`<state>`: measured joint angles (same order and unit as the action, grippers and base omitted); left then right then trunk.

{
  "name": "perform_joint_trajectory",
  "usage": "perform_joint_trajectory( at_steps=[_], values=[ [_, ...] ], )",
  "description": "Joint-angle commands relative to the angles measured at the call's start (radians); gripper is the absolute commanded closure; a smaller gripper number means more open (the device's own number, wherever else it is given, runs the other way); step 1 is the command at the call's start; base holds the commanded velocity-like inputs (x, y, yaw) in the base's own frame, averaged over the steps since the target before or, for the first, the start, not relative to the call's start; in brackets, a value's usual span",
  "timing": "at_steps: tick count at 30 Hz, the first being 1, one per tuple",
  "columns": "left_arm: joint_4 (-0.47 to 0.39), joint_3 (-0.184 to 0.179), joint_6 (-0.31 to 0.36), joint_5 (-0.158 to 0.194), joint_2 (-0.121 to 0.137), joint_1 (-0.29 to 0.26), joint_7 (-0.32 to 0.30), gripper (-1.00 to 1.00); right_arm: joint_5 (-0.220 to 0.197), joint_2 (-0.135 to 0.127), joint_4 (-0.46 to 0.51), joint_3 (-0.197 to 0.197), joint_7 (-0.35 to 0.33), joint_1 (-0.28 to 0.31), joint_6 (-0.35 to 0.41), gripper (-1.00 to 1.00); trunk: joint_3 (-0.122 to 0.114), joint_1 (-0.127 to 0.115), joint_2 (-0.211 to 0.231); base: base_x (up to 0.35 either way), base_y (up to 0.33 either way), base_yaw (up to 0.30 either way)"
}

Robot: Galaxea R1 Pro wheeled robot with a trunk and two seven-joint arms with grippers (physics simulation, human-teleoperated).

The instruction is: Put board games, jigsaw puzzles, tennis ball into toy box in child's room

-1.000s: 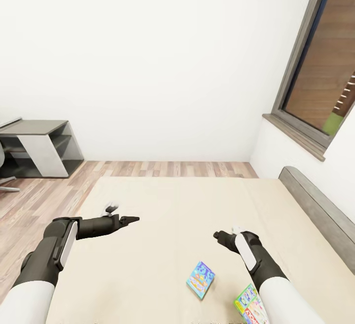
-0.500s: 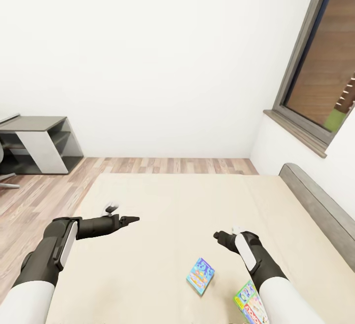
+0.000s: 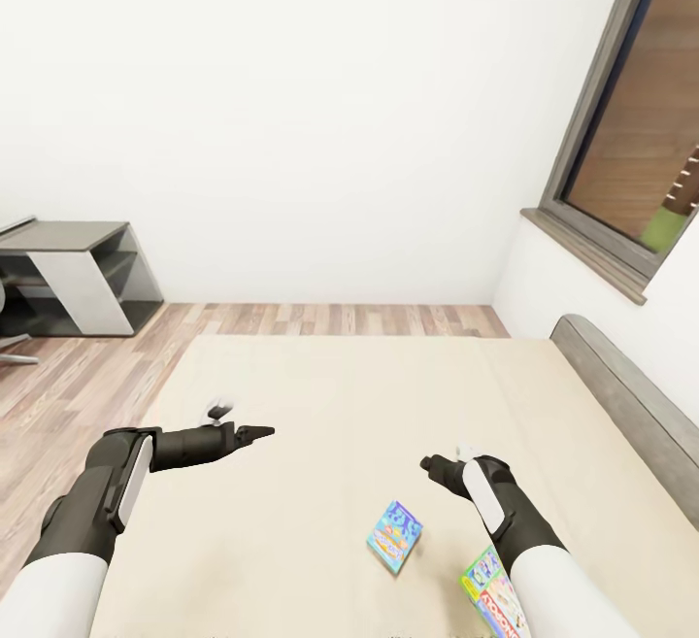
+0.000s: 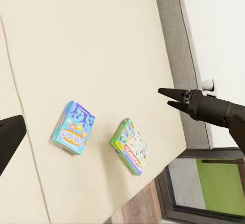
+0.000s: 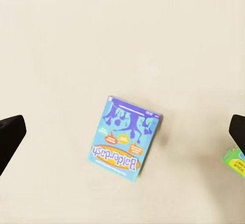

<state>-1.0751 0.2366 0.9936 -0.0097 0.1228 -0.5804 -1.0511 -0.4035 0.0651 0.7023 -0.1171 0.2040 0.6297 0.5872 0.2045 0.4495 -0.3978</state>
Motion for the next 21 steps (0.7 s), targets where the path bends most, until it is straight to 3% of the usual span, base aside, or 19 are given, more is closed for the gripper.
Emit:
perform_joint_trajectory(
  at_steps=[1,21],
  values=[
    [0.0,0.001,0.008,-0.001,0.0,-0.001,-0.004,-1.0,-0.011,0.001,0.002,-0.003,0.008,0.001,0.003,-1.0,0.004,0.001,-0.002,0.0,0.0,0.0],
    [0.0,0.003,0.008,-0.001,0.001,-0.001,-0.006,-1.0,-0.011,0.001,0.0,-0.003,0.008,0.001,0.003,-1.0,0.037,0.001,-0.002,0.0,0.0,0.0]
  ],
)
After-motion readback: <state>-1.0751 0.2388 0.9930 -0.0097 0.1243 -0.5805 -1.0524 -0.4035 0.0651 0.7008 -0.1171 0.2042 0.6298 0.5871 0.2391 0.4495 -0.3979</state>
